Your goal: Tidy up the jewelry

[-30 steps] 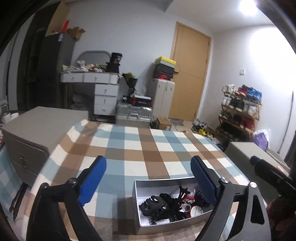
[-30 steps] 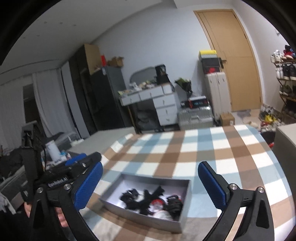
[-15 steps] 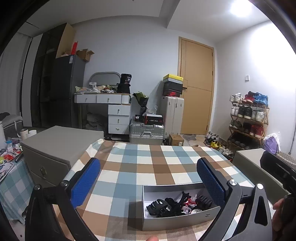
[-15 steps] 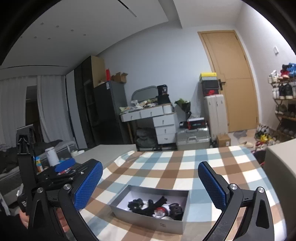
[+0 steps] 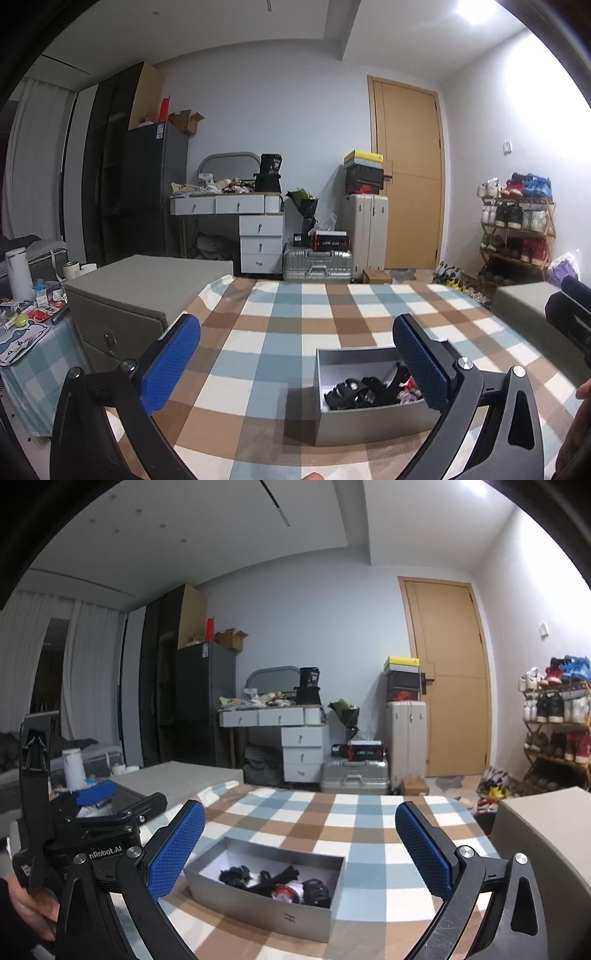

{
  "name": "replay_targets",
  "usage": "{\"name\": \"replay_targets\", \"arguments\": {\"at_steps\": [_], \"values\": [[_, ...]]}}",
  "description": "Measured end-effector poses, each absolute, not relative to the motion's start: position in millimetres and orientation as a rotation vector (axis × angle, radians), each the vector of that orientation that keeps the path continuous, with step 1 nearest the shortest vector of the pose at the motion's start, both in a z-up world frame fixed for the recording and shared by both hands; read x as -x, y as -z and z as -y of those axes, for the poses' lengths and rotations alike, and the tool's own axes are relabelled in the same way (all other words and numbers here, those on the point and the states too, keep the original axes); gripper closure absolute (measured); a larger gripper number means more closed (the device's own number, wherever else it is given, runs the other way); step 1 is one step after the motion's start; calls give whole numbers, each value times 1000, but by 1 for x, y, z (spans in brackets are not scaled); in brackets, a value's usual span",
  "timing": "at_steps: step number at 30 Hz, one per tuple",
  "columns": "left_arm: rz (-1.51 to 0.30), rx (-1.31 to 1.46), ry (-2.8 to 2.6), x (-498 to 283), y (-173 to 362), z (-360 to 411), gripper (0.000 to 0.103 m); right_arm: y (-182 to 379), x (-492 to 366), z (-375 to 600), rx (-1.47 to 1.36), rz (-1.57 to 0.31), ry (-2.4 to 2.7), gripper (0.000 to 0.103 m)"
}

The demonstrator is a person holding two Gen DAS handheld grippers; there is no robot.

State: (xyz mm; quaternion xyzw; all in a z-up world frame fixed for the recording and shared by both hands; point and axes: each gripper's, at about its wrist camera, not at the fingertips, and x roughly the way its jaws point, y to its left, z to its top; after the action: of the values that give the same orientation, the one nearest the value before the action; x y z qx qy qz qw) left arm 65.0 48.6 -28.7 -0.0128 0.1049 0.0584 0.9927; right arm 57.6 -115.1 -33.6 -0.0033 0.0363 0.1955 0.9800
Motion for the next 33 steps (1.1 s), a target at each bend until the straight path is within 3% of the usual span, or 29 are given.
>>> {"name": "replay_targets", "arguments": {"at_steps": [23,33], "values": [[-301,-1,-56,-68,47,-37,1,81,-93,108,52,-284,-370,0],[-303,2,-56,-68,48,-39,1,79,-91,110,51,-277,-358,0]]}}
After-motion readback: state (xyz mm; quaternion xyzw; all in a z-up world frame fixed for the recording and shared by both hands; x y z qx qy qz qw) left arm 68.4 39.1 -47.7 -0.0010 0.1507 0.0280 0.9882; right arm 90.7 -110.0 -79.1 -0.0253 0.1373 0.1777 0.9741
